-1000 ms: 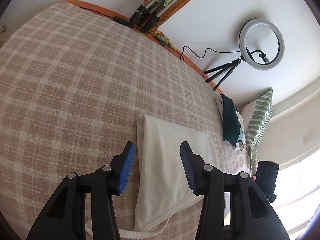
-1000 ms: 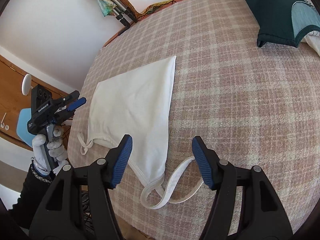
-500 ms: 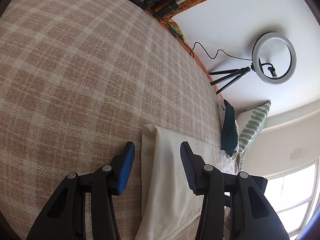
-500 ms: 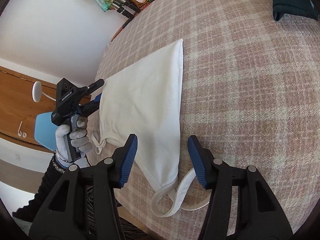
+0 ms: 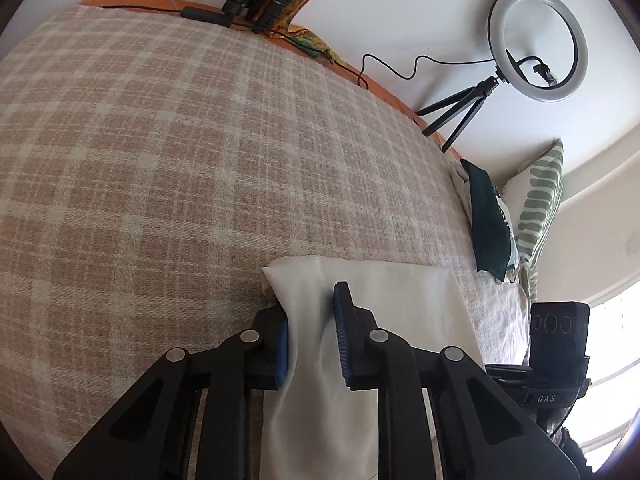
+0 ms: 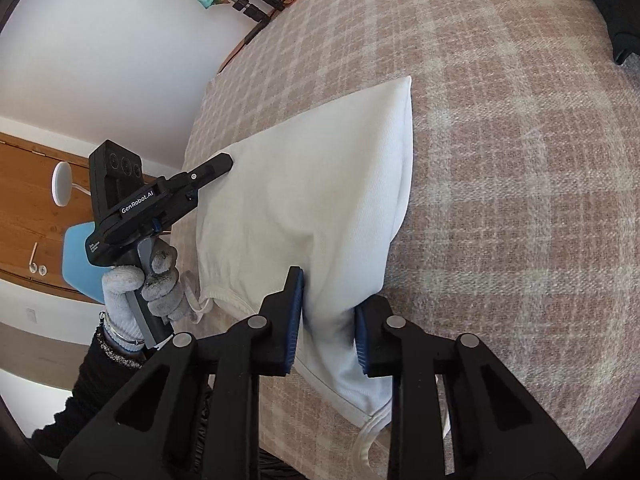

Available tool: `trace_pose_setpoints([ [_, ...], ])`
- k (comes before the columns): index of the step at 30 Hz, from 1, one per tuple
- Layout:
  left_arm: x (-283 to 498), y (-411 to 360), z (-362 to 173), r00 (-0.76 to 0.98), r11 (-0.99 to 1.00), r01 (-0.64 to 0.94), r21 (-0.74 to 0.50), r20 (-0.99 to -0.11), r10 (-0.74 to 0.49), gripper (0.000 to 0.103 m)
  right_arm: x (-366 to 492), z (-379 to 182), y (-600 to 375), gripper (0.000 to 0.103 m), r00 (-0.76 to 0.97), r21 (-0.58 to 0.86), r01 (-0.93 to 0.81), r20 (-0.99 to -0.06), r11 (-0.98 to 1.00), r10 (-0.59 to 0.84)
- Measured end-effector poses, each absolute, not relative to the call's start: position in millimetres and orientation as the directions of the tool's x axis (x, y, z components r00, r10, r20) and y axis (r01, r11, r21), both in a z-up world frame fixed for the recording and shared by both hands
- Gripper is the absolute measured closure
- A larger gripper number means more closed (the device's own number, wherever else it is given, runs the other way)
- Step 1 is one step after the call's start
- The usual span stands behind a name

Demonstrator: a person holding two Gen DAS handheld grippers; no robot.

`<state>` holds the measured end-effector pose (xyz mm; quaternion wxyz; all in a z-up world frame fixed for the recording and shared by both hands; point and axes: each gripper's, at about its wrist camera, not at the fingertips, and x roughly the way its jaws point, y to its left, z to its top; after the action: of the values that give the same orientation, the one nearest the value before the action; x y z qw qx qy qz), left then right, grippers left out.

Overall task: Fold small clothes
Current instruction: 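Grasp the folded camisole edge with both tools and lift it, then carry the lifted camisole with both tools onto the dark green garment stack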

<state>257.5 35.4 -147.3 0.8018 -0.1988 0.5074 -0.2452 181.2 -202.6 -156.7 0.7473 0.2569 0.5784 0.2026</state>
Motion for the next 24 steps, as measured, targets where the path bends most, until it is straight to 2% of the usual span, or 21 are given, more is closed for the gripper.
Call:
trace_pose_setpoints([
  [2, 252.5, 31.1, -142.3, 0.387, 0.821, 0.227, -0.524, -0.725, -0.569, 0.096, 181.1, -154.0, -198.8, 0.084, 0.258, 0.599, -0.011, -0.772, 0.801, 0.58],
  [11, 225.6, 19.2, -104.3, 0.501, 0.863, 0.343, -0.37, -0.706, -0.502, 0.098, 181.8, -121.3, -162.5, 0.088, 0.35, 0.447, -0.096, -0.821, 0.889, 0.451],
  [17, 217.1, 5.4, -85.4, 0.52, 0.851, 0.39, -0.353, -0.678, -0.52, 0.099, 178.9, -97.1, -150.3, 0.089, 0.414, 0.37, -0.158, -0.817, 0.915, 0.402],
  [24, 213.4, -25.1, -63.5, 0.516, 0.808, 0.442, -0.389, -0.626, -0.584, 0.1, 169.6, -69.1, -172.8, 0.089, 0.495, 0.295, -0.147, -0.804, 0.944, 0.328],
])
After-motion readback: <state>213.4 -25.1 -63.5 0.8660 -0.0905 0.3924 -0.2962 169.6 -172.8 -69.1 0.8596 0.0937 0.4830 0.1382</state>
